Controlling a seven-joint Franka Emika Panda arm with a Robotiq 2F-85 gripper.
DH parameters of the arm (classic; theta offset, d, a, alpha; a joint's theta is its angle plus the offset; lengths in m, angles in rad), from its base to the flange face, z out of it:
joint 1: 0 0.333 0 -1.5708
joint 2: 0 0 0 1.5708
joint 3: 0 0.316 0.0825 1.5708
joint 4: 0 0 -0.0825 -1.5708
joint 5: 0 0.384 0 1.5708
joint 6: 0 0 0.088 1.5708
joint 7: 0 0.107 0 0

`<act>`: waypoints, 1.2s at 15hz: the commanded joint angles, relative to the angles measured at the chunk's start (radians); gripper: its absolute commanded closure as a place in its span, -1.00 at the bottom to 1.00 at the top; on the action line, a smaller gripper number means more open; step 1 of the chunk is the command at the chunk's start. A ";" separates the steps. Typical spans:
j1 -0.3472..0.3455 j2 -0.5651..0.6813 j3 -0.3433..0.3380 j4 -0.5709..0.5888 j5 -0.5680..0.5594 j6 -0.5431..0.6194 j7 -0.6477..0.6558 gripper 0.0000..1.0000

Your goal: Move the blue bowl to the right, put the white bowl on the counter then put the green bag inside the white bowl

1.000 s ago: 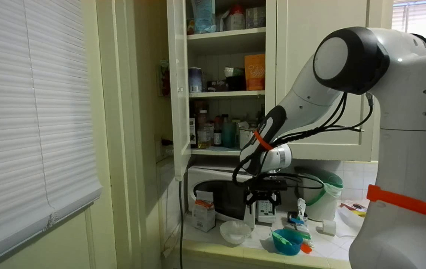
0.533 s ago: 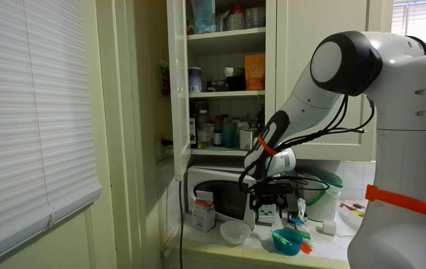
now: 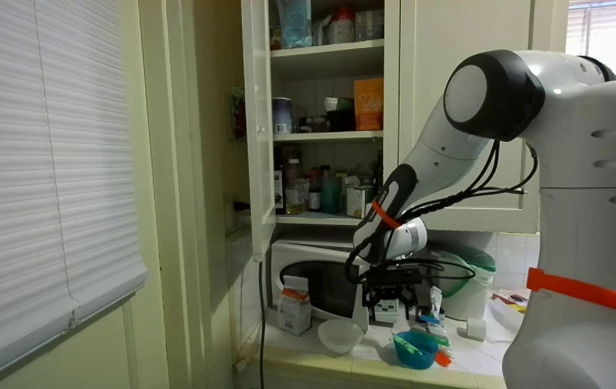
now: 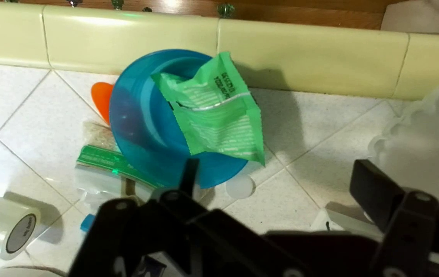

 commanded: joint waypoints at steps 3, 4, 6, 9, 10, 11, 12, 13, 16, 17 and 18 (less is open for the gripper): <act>0.018 0.033 -0.002 -0.006 -0.061 0.023 0.060 -1.00; 0.022 0.039 -0.003 -0.007 -0.070 0.026 0.066 -1.00; 0.031 0.056 -0.009 -0.007 -0.111 0.045 0.094 -1.00; 0.044 0.083 -0.018 -0.007 -0.185 0.082 0.131 -0.89; 0.048 0.093 -0.022 -0.005 -0.211 0.091 0.147 -0.66; 0.053 0.102 -0.026 -0.003 -0.231 0.096 0.157 -0.55; 0.057 0.114 -0.030 0.002 -0.248 0.100 0.167 -0.28; 0.063 0.125 -0.034 0.005 -0.265 0.103 0.177 -0.08; 0.075 0.146 -0.044 0.012 -0.287 0.097 0.186 0.37; 0.071 0.141 -0.040 0.008 -0.268 0.090 0.152 0.52; 0.067 0.131 -0.038 0.001 -0.247 0.086 0.128 0.69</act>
